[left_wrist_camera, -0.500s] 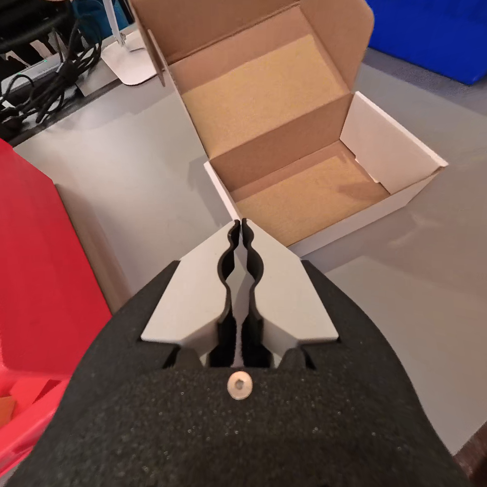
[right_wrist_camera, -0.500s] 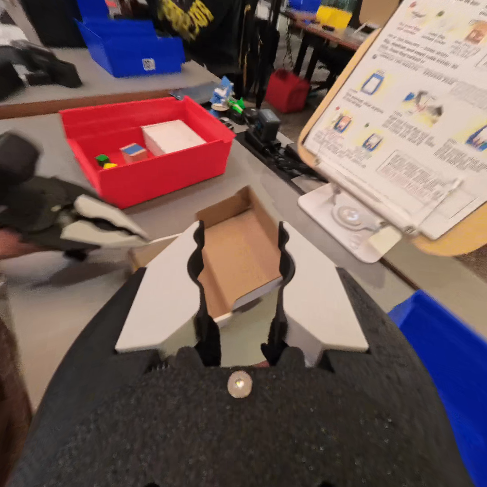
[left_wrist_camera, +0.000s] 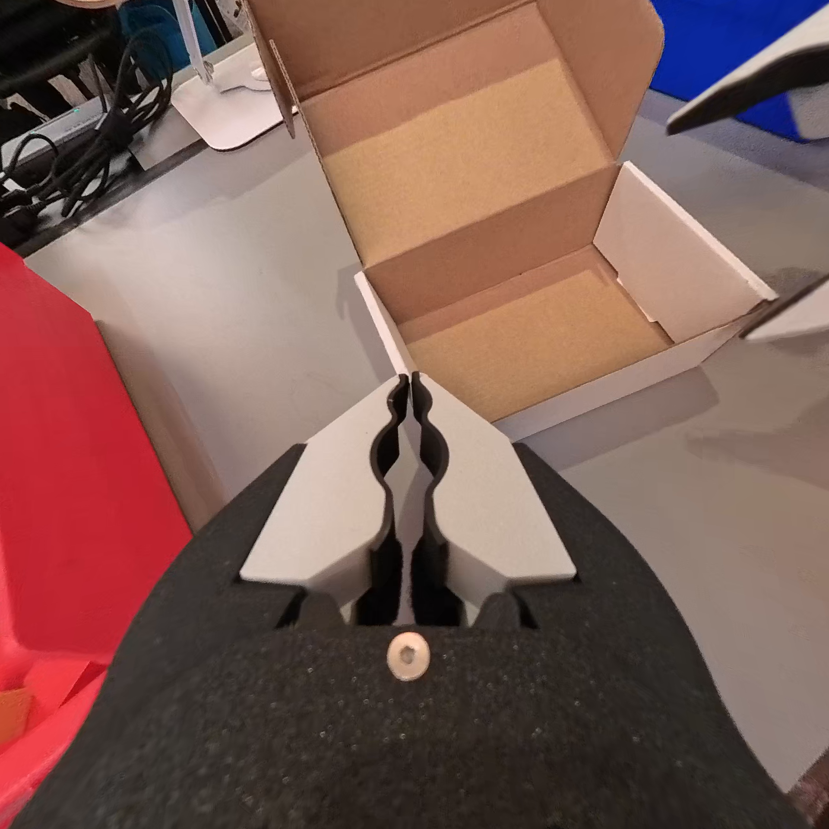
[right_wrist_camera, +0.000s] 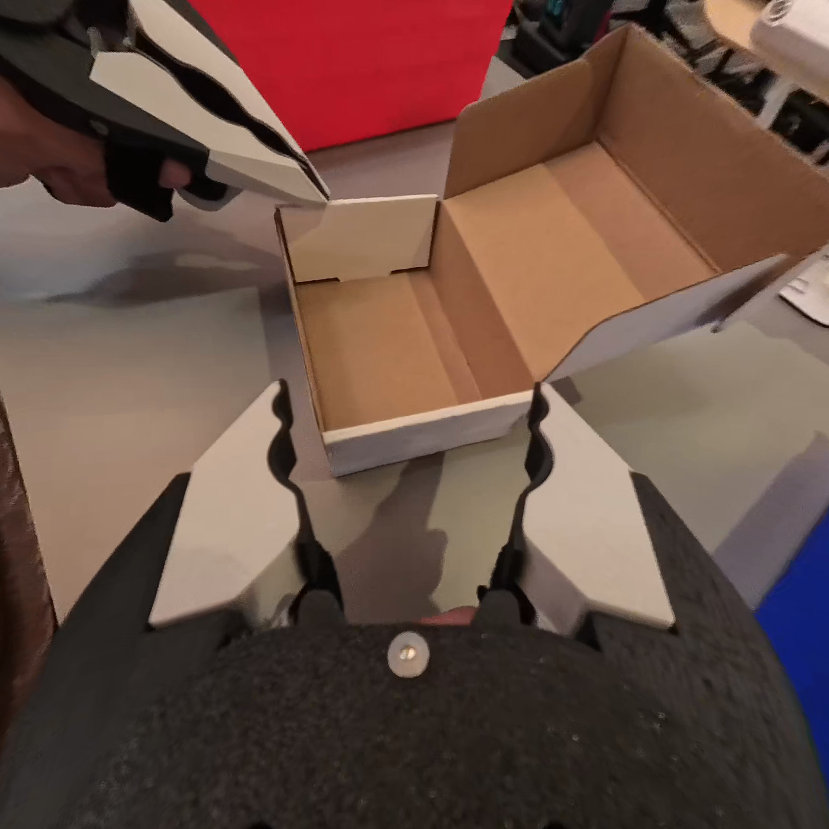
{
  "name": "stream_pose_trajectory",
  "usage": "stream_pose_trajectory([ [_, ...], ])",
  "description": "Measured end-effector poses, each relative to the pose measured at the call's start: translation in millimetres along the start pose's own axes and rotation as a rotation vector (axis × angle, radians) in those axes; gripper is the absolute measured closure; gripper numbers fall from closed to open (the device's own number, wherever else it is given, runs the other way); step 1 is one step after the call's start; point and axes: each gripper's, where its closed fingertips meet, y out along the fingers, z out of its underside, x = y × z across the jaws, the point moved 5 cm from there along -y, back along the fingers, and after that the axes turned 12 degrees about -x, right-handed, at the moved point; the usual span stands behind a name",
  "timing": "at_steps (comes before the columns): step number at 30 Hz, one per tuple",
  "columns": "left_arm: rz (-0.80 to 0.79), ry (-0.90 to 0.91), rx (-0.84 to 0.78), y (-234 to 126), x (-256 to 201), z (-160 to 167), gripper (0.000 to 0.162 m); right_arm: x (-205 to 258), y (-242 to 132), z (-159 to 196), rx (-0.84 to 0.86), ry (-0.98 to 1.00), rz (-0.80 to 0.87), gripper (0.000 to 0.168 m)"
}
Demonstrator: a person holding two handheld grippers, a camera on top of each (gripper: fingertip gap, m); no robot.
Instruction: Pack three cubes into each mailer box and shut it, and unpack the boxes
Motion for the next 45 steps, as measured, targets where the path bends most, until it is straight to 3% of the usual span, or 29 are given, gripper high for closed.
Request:
stream_pose_trajectory([
  [3, 0.000, 0.001, -0.007, 0.1, 0.0, 0.3, 0.162, -3.0, 9.5, 7.5, 0.043, 0.002, -0.009, 0.057],
  [10, 0.014, -0.007, -0.007, -0.1, -0.9, 0.0, 0.160, -4.4, 11.4, 11.3, 0.034, -0.005, -0.010, 0.065],
  [20, 0.025, -0.106, -0.049, -21.5, 7.1, -8.6, 0.143, -2.7, 8.8, 9.2, 0.064, -0.104, 0.006, 0.070],
  [25, 0.037, -0.124, -0.017, -15.3, 7.8, -1.1, 0.142, -18.4, -1.2, 6.2, -0.010, -0.011, 0.024, 0.058],
  [30, 0.046, -0.124, -0.018, -10.5, 5.5, -2.5, 0.142, -17.8, 11.4, 10.2, 0.018, 0.061, -0.091, 0.039],
  [37, 0.031, -0.125, -0.023, -15.5, 11.0, -1.7, 0.143, -9.5, 19.5, 13.3, 0.076, 0.010, -0.144, 0.036],
  [45, 0.024, -0.142, -0.027, -19.9, 16.3, -0.4, 0.143, -10.4, 24.4, 17.3, 0.130, -0.049, -0.107, 0.052],
])
